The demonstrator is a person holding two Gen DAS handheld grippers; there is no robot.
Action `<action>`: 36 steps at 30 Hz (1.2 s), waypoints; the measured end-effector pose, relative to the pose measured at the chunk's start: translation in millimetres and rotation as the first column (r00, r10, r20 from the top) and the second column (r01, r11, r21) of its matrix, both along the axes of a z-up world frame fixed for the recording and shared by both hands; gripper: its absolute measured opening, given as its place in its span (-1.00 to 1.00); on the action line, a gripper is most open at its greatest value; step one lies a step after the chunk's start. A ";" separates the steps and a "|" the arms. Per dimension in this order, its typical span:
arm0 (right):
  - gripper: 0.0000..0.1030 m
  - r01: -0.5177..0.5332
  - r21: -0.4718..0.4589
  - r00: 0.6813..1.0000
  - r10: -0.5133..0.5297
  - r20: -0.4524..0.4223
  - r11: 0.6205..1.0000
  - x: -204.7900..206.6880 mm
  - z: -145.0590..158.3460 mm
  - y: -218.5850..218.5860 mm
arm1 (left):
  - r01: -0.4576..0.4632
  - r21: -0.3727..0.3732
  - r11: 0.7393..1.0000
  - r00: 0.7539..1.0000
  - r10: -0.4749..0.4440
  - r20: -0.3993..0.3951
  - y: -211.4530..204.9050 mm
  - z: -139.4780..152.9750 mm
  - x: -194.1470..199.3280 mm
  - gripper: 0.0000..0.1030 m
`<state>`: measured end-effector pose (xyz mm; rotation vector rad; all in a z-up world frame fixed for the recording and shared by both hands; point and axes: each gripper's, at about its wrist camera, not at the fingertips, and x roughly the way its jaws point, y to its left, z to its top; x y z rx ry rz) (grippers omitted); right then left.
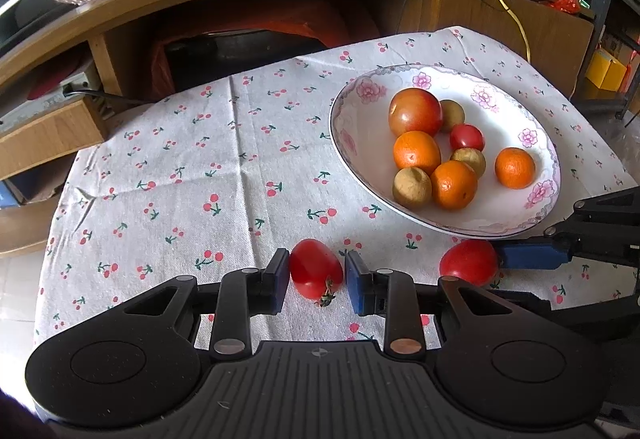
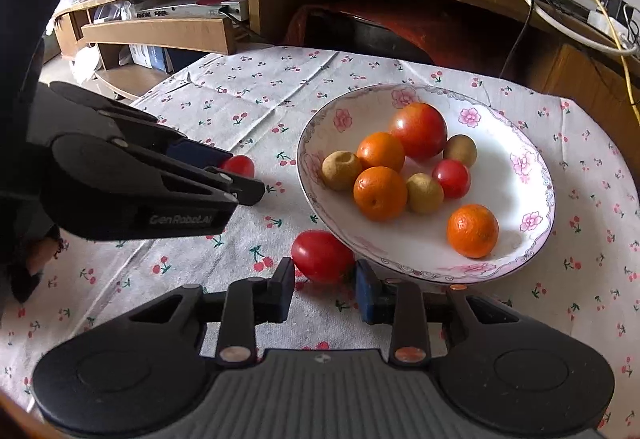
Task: Organize fruits
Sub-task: 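Grasp an oval red tomato with the right tool while the left tool grasps a small red tomato, then lift and hold both red tomatoes above the tablecloth with both tools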
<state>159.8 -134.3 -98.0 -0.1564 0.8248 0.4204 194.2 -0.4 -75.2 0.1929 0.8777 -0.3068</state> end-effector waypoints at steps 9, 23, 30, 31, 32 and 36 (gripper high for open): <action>-0.35 -0.008 -0.001 1.000 0.008 -0.026 1.000 -12.8 2.9 -4.0 | 0.037 0.005 0.999 0.999 -0.037 -0.003 -4.8 2.5 -9.1 -0.29; -0.35 0.078 -0.044 0.997 -0.078 -0.017 0.996 -71.7 13.5 -36.2 | 0.144 0.016 0.989 0.989 -0.143 -0.028 -20.7 10.1 -71.6 -0.29; -0.35 0.078 -0.094 0.997 -0.080 -0.021 0.993 -80.8 0.6 -34.7 | 0.158 0.024 0.987 0.987 -0.156 -0.044 -22.9 2.7 -90.4 -0.27; -0.35 0.075 -0.097 0.997 -0.077 -0.015 0.992 -80.3 1.5 -33.6 | 0.159 0.022 0.987 0.987 -0.157 -0.045 -22.8 2.7 -89.8 -0.27; -0.32 0.069 -0.098 0.997 -0.072 -0.021 0.993 -78.8 1.8 -33.2 | 0.160 0.017 0.987 0.986 -0.159 -0.047 -22.8 2.6 -89.6 -0.23; -0.32 0.071 -0.071 0.997 -0.074 -0.037 0.995 -73.7 0.1 -37.9 | 0.179 0.035 0.983 0.983 -0.177 -0.038 -27.9 0.9 -90.2 -0.13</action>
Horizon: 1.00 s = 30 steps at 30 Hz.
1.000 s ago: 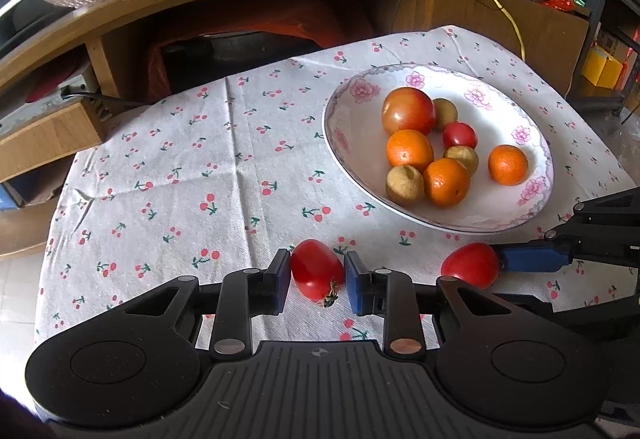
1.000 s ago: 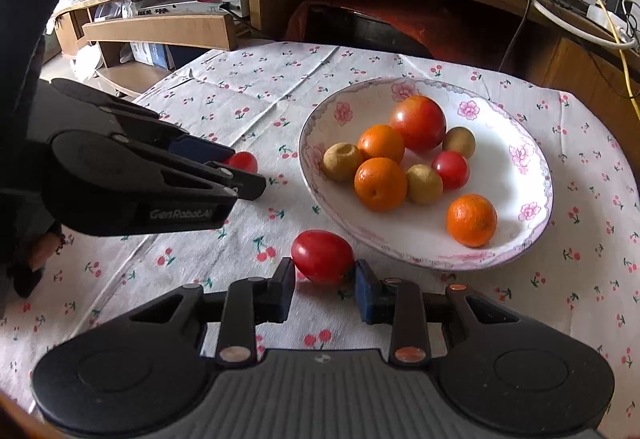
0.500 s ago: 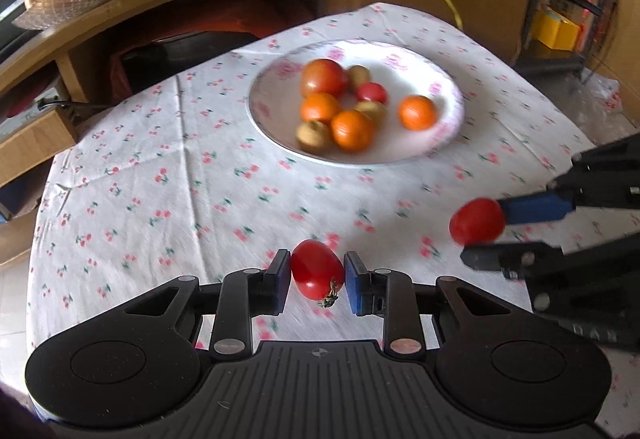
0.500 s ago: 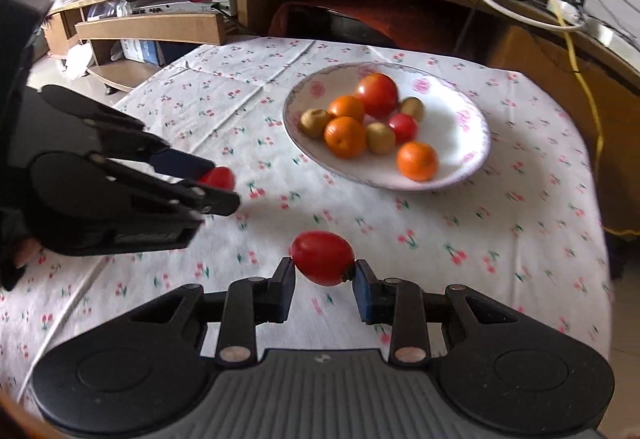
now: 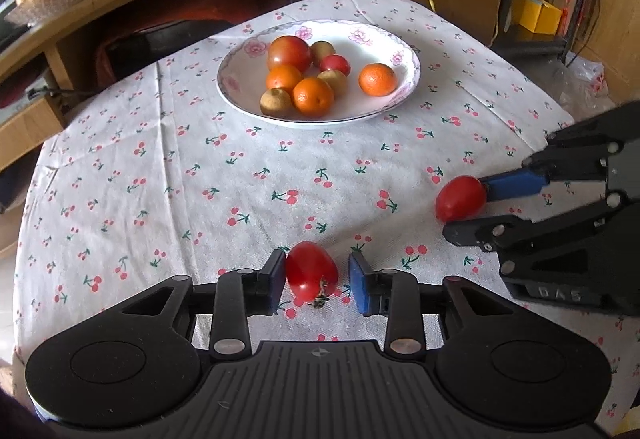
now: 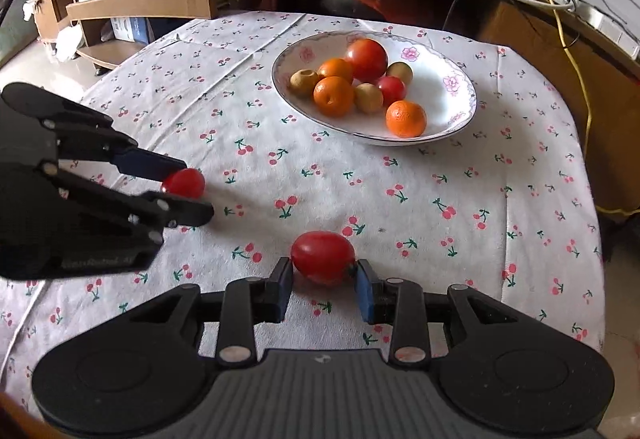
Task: Organize fruits
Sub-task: 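Lift and hold both red tomatoes above the tablecloth with both tools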
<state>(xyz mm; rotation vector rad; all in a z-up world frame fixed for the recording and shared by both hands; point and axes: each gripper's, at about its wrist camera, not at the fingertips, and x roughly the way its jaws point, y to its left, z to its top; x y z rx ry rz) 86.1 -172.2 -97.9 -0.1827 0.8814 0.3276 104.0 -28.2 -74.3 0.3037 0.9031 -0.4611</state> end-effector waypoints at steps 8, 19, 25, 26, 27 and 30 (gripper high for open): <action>-0.22 -0.031 0.024 0.999 0.031 -0.018 0.999 4.6 1.1 -8.2 | 0.009 0.012 1.000 1.000 -0.009 -0.008 -1.4 -3.8 1.3 0.15; -0.17 -0.053 0.016 0.998 0.054 -0.016 0.998 13.8 -1.0 -5.9 | 0.005 0.017 1.000 1.000 -0.004 -0.013 -3.9 -3.8 2.9 0.15; -0.28 -0.061 -0.001 0.998 0.061 -0.016 0.998 14.3 -0.1 -1.9 | 0.009 0.023 1.000 1.000 -0.009 -0.006 -4.2 -3.1 2.5 0.03; -0.31 -0.065 -0.007 0.998 0.064 -0.016 0.998 13.5 0.3 -0.2 | 0.008 0.027 1.000 1.000 -0.008 -0.002 -4.4 -2.7 2.6 -0.03; -0.31 -0.065 -0.019 0.998 0.065 -0.014 0.998 12.9 0.4 1.8 | 0.007 0.031 1.000 1.000 -0.007 0.001 -4.3 -2.3 2.9 -0.06; -0.32 -0.066 -0.022 0.998 0.066 -0.016 0.998 11.9 0.8 2.3 | -0.002 0.037 0.999 1.000 0.001 0.009 -2.9 -0.5 3.1 -0.25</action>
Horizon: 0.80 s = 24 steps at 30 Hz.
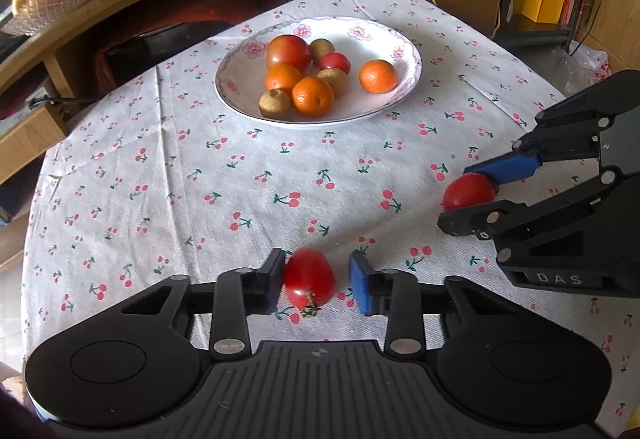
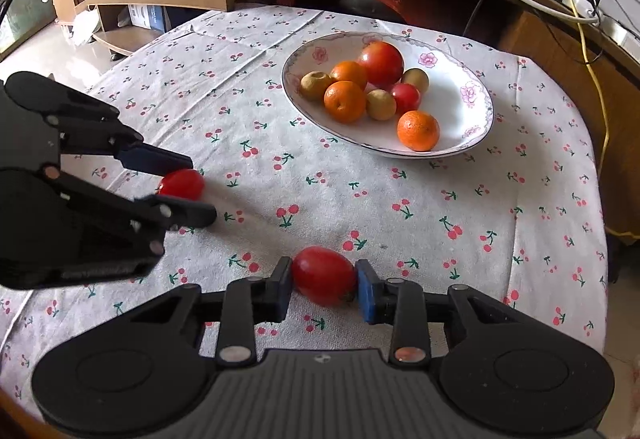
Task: Organize fruits
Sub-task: 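Lift and hold both red tomatoes above the tablecloth with both tools, then carry both held red tomatoes over the white bowl with both tools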
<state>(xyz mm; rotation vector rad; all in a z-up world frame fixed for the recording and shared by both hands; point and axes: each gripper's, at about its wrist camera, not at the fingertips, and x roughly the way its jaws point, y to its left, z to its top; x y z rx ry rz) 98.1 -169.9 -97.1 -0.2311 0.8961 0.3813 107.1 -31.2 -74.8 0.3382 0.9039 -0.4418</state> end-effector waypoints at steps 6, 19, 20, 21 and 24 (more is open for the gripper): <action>-0.32 0.012 0.001 1.000 -0.012 -0.003 1.000 1.0 1.1 -1.0 | 0.001 -0.005 1.000 1.000 -0.001 0.001 -0.6 2.7 0.3 -0.35; -0.32 0.060 0.044 0.997 -0.062 0.041 0.997 9.1 18.6 -7.5 | -0.007 -0.043 0.999 1.000 0.008 0.026 -5.3 17.8 8.4 -0.35; -0.32 0.066 0.049 0.997 -0.069 0.045 0.997 10.1 20.3 -8.2 | -0.008 -0.047 0.999 1.000 0.010 0.029 -5.3 19.0 9.0 -0.35; -0.32 0.072 0.054 0.996 -0.075 0.049 0.996 11.1 22.0 -8.9 | -0.010 -0.050 0.999 0.999 0.011 0.032 -5.6 20.4 9.8 -0.35; -0.32 0.084 0.065 0.994 -0.088 0.061 0.994 13.6 26.7 -9.2 | -0.014 -0.059 0.998 0.999 0.017 0.041 -7.3 24.3 12.3 -0.35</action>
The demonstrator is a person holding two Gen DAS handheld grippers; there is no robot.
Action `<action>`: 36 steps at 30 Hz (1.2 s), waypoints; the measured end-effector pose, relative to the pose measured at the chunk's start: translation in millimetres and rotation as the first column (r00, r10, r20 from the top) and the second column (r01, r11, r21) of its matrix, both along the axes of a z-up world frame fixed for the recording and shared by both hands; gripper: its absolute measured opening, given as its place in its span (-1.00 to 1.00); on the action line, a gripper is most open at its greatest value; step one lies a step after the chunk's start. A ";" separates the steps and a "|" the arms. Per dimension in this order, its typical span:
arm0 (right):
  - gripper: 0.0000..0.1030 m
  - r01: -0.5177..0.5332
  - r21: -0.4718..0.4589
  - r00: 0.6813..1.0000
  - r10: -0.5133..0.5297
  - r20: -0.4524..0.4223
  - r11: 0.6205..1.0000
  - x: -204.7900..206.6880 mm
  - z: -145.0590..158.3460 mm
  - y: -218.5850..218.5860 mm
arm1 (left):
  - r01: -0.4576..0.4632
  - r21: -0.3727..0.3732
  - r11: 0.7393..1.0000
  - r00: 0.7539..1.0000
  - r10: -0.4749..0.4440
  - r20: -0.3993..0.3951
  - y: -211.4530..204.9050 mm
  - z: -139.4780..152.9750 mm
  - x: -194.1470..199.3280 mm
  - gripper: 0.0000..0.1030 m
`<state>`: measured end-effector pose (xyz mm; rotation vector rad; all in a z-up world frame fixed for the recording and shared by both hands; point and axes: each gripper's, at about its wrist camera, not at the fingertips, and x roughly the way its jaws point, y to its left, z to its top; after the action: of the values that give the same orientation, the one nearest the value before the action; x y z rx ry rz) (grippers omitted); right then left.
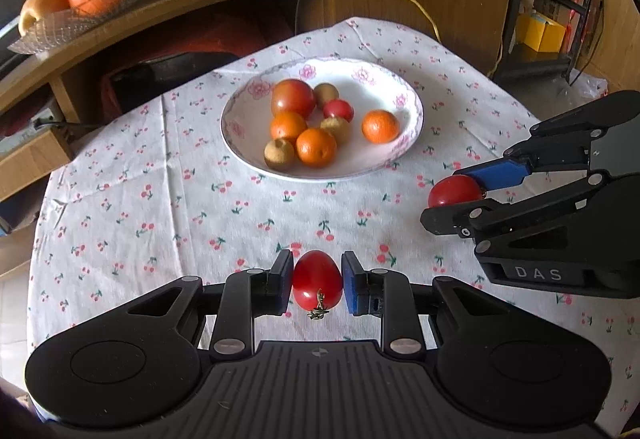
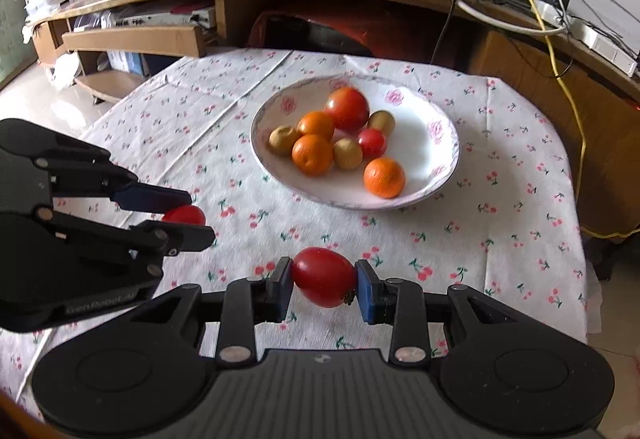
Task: Organize fruits
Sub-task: 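Carry both held red tomatoes over the white bowl with both tools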
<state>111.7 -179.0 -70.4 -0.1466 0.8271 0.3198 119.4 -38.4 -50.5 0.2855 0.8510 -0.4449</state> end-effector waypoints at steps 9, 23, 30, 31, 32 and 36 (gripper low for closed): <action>-0.32 0.021 0.019 1.000 -0.022 0.023 1.000 6.2 8.8 0.4 | -0.007 -0.032 0.999 0.999 0.008 0.033 -7.6 11.8 6.8 -0.35; -0.32 0.071 0.031 0.996 -0.073 0.054 0.997 13.5 17.5 -7.9 | -0.022 -0.060 0.998 0.997 0.026 0.069 -16.4 23.1 18.3 -0.35; -0.32 0.088 0.019 0.994 -0.089 0.070 0.996 17.9 19.3 -7.9 | -0.028 -0.066 0.997 0.996 0.033 0.084 -18.7 26.1 23.8 -0.37; -0.32 0.090 0.017 0.993 -0.091 0.070 0.996 18.7 19.0 -7.9 | -0.028 -0.068 0.997 0.996 0.034 0.086 -19.4 26.5 25.0 -0.37; -0.32 0.093 0.018 0.993 -0.094 0.071 0.996 19.8 18.7 -8.1 | -0.028 -0.069 0.997 0.996 0.034 0.088 -19.7 27.0 25.8 -0.38; -0.31 0.108 0.013 0.991 -0.108 0.074 0.994 25.6 18.4 -8.9 | -0.029 -0.061 0.998 0.993 0.036 0.109 -23.5 28.9 29.8 -0.39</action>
<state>137.3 -187.9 -52.0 -0.1040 0.7568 0.2149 149.2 -62.0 -21.6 0.2391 0.7329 -0.4193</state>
